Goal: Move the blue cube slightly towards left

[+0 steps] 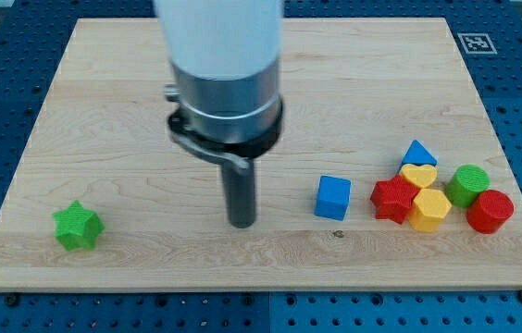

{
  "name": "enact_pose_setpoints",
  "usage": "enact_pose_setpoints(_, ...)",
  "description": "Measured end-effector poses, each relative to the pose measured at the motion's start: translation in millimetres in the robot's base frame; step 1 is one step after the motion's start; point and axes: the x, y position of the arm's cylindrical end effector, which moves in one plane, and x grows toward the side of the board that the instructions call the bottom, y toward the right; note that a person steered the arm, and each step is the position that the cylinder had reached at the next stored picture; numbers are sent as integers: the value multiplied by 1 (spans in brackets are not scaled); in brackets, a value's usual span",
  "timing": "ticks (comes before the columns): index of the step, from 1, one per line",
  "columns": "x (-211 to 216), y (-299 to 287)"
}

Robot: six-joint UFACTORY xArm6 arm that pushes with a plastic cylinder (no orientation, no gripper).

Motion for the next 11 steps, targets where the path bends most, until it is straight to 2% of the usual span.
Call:
enact_pose_setpoints(3, 22, 108)
enact_pose_setpoints(11, -17, 104)
